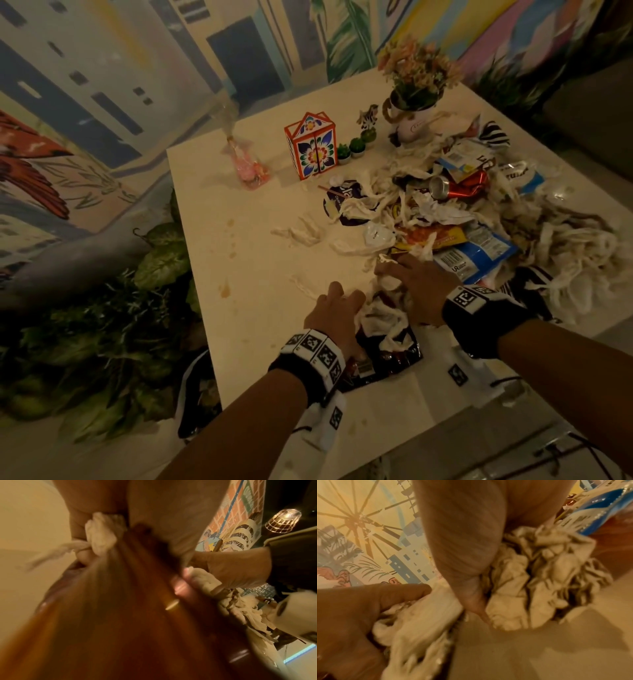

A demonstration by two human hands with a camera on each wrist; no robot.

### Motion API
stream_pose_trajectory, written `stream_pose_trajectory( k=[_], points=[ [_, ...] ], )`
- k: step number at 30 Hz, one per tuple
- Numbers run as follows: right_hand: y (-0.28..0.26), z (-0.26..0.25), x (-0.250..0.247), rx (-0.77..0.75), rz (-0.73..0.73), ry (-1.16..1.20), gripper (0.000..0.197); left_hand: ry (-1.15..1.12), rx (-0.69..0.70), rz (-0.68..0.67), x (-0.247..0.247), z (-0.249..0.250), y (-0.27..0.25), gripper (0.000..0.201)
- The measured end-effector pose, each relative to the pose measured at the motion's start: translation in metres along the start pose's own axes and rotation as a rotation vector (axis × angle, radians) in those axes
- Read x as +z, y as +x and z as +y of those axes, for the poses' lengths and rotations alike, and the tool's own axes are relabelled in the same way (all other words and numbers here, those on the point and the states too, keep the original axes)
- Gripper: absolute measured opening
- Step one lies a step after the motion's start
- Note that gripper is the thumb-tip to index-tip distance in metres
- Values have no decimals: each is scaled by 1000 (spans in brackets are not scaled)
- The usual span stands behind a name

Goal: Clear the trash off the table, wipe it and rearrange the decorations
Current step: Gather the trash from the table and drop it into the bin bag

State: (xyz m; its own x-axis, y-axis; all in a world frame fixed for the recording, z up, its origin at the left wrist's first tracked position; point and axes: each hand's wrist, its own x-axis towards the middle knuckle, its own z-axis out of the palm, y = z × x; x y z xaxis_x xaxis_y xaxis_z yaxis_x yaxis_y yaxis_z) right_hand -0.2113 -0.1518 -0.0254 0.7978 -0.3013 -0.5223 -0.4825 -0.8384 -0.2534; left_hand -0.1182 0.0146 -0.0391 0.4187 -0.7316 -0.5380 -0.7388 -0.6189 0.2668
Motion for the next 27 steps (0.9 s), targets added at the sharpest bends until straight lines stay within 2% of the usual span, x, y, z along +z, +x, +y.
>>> stream_pose_trajectory(
  k=[1,4,6,9,11,13,16,18,22,25,27],
  points=[
    [1,0,0,10,12,15,71,0,6,3,1,-2,1,89],
    [6,4,-3,27,-31,18,90,-2,12,22,4,-11,2,68],
    [9,4,-5,46,-40,19,91,-20,26,40,5,-17,0,52],
    [11,-6,-3,40,-1,39,60,-103,36,80,-4,-29,-11,33],
    [14,-15,1,13,7,11,47,-192,30,162,-14,-39,-21,27],
    [15,-20,4,18,35,-22,43,-315,31,273,-26,-47,-33,23],
    [14,-21,2,25,41,15,47,-495,-30,364,-47,-63,-48,20],
    [9,-22,-7,15,59,102,42,-758,-41,426,-60,-74,-54,20],
    [-4,-22,-32,-34,174,375,39,-1240,-9,506,-79,-80,-63,24],
    [-21,-22,-58,-31,309,755,44,-1370,37,508,-89,-75,-63,28],
    [-29,-22,-71,-63,383,825,50,-1408,58,529,-92,-76,-62,32]
  ],
)
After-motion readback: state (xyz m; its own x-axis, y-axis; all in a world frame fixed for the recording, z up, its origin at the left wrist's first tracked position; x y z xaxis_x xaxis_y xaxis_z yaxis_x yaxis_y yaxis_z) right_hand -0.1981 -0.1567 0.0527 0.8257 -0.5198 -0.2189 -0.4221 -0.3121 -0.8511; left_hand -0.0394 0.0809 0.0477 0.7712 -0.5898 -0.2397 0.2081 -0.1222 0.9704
